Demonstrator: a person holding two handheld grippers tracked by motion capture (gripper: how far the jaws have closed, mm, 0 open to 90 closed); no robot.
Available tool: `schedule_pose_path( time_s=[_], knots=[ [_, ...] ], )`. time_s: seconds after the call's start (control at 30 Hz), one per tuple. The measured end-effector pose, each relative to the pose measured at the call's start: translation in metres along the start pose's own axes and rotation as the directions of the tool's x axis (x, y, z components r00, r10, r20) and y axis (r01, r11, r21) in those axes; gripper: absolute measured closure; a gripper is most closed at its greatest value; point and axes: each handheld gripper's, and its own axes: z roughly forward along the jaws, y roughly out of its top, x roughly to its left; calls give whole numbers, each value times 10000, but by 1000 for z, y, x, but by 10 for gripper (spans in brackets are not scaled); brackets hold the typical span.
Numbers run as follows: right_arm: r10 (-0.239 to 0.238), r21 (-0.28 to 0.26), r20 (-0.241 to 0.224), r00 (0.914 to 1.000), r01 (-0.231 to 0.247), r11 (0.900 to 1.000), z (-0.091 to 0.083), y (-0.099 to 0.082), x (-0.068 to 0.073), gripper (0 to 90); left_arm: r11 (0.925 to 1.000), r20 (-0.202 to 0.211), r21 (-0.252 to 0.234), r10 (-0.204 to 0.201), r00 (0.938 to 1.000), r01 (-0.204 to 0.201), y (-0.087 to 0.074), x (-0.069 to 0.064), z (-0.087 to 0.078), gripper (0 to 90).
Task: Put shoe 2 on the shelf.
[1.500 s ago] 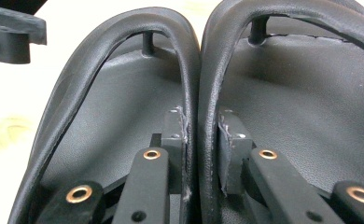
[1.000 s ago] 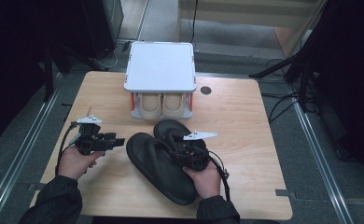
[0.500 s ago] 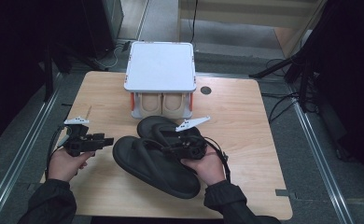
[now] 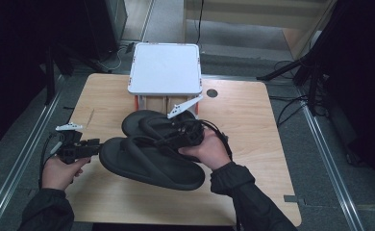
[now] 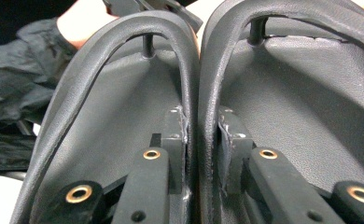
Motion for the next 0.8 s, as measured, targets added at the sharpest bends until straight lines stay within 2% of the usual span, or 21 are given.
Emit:
schedule_pose_path(
  time_s=[0.13, 0.5, 0.8],
  knots=[
    [-126, 10, -194, 9997, 126, 9999, -5, 19, 2, 763, 10000, 13, 39, -10, 10000, 10, 0, 0, 0, 430],
    [-302, -165, -231, 9993, 298, 9994, -26, 61, 5, 763, 10000, 26, 62, 8, 10000, -8, -1, 0, 1, 428],
    [123, -380, 720, 9973, -96, 9992, -37, 92, -11, 763, 10000, 64, 41, 9, 10000, -9, -1, 0, 2, 428]
  ],
)
